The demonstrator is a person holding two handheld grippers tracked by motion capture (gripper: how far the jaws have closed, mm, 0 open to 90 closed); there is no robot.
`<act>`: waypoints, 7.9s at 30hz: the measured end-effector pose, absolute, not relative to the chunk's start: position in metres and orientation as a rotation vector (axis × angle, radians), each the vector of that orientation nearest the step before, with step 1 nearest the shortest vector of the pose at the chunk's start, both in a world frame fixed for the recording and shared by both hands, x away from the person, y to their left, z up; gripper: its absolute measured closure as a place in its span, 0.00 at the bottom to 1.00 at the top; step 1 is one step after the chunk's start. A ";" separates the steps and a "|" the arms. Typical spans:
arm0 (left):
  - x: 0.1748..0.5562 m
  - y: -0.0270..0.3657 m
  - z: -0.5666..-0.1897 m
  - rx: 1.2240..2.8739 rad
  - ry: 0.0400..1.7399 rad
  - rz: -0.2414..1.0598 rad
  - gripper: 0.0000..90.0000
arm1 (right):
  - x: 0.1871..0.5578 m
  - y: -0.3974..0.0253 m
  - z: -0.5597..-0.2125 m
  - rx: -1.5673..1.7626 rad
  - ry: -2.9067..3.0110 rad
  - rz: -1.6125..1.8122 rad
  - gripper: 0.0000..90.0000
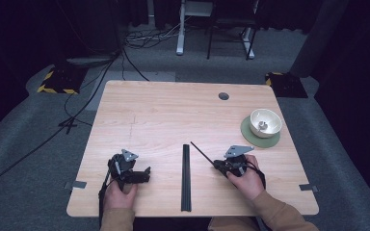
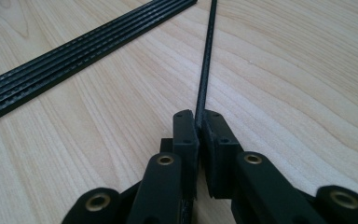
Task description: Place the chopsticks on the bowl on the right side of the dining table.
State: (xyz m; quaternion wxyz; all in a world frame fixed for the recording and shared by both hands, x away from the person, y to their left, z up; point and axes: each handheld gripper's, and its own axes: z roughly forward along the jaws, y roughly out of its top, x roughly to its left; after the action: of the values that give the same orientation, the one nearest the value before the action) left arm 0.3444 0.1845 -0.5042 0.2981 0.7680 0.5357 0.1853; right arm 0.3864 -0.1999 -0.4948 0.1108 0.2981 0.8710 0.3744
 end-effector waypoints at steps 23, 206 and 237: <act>0.345 0.184 -0.504 2.039 1.424 0.494 0.00 | 0.392 -0.212 -0.491 0.971 2.502 1.108 0.96; 0.344 0.184 -0.504 2.038 1.425 0.490 0.01 | 0.420 -0.249 -0.358 0.849 2.419 1.376 0.42; 0.344 0.184 -0.504 2.038 1.427 0.493 0.01 | 0.385 -0.172 -0.399 0.711 2.593 1.401 0.43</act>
State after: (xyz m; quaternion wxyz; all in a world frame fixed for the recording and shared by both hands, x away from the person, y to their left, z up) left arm 0.3438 0.1844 -0.5042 0.2979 0.7670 0.5371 0.1856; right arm 0.3849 -0.1715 -0.3988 0.0550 0.2340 0.8540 0.4614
